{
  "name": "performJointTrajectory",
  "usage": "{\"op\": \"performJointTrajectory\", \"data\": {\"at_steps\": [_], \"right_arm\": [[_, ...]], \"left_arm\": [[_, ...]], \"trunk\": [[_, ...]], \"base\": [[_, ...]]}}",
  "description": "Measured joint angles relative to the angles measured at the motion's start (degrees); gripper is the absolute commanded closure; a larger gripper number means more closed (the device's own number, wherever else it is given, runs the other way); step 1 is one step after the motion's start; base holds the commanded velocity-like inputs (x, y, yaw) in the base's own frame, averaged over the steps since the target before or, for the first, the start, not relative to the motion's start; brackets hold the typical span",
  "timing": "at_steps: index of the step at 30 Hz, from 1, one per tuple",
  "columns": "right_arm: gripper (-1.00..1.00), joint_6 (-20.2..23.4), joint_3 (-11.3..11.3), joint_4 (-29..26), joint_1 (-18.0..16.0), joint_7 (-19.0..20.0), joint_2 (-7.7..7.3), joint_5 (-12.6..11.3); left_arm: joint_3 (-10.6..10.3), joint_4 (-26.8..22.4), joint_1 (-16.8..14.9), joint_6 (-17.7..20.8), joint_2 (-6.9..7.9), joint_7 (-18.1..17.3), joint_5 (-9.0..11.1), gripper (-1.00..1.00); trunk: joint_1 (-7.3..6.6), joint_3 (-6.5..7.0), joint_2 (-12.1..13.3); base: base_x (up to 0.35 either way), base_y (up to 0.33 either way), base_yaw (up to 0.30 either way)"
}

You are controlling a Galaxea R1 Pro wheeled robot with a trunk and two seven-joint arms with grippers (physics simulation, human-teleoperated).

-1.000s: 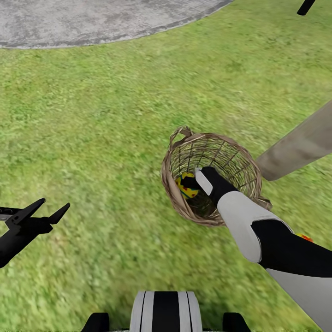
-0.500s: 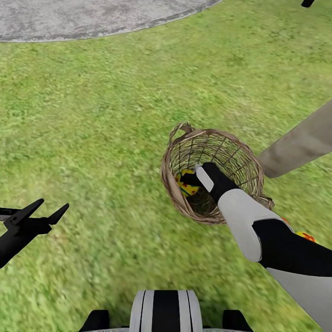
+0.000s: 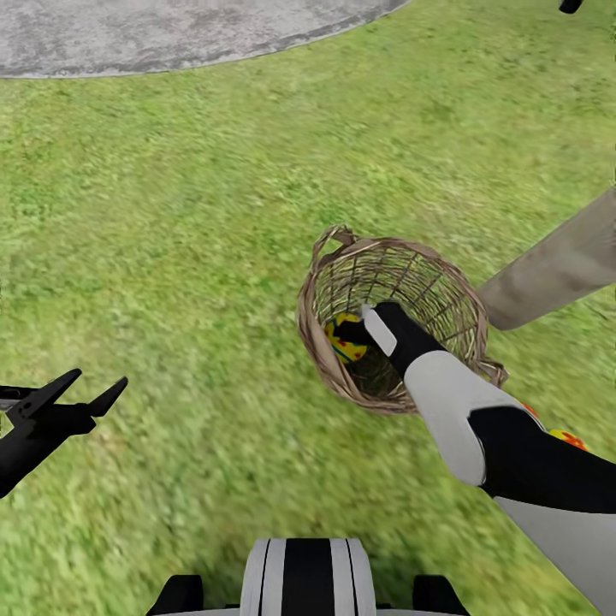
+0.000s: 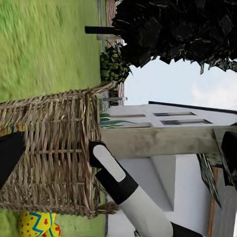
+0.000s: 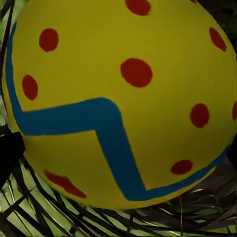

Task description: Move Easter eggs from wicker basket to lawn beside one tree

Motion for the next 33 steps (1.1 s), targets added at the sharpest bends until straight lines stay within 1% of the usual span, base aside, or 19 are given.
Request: {"op": "performJointTrajectory", "data": {"at_steps": [1,3,11,13,14,17,21,33], "right_arm": [[1.00,-1.64,0.00,0.88,0.00,0.04,0.02,-0.15],[1.00,-1.81,-0.07,1.31,0.01,0.04,0.04,0.01],[1.00,-1.92,-0.19,1.81,0.01,0.02,-0.05,-0.13],[1.00,-1.72,-0.06,2.06,0.05,-0.14,-0.08,1.14],[1.00,-1.72,-0.06,2.06,0.06,-0.14,-0.08,1.15],[1.00,-1.70,-0.05,2.07,0.06,-0.15,-0.08,1.22],[1.00,-1.69,-0.05,2.07,0.06,-0.15,-0.02,1.27],[1.00,-1.71,-0.05,2.15,0.06,-0.16,-0.02,1.19]], "left_arm": [[0.00,-0.03,-0.01,0.00,0.02,0.00,-0.01,-1.00],[-0.01,-0.06,-0.02,0.00,-0.02,0.00,-0.01,-1.00],[-0.01,-0.14,-0.03,-0.01,-0.02,-0.01,-0.04,-1.00],[-0.06,-0.16,-0.01,-0.01,-0.02,0.01,0.00,-1.00],[-0.05,-0.16,-0.01,-0.02,-0.02,0.01,-0.03,-1.00],[-0.05,-0.17,-0.01,-0.01,-0.02,0.01,0.00,-1.00],[-0.01,-0.17,-0.02,-0.03,-0.02,0.01,-0.03,-1.00],[-0.10,-0.24,-0.02,-0.05,0.07,0.22,-0.22,-1.00]], "trunk": [[-0.02,0.22,0.02],[-0.03,0.44,0.04],[-0.04,0.67,0.05],[-0.08,1.10,0.09],[-0.08,1.11,0.09],[-0.16,1.76,0.13],[-0.15,1.77,0.13],[-0.47,4.42,0.29]], "base": [[0.000,0.000,0.000],[0.000,0.000,0.000],[0.000,0.000,0.000],[0.000,0.000,0.000],[0.000,0.000,0.000],[0.000,0.000,0.000],[0.000,0.000,0.000],[0.000,0.000,0.000]]}}
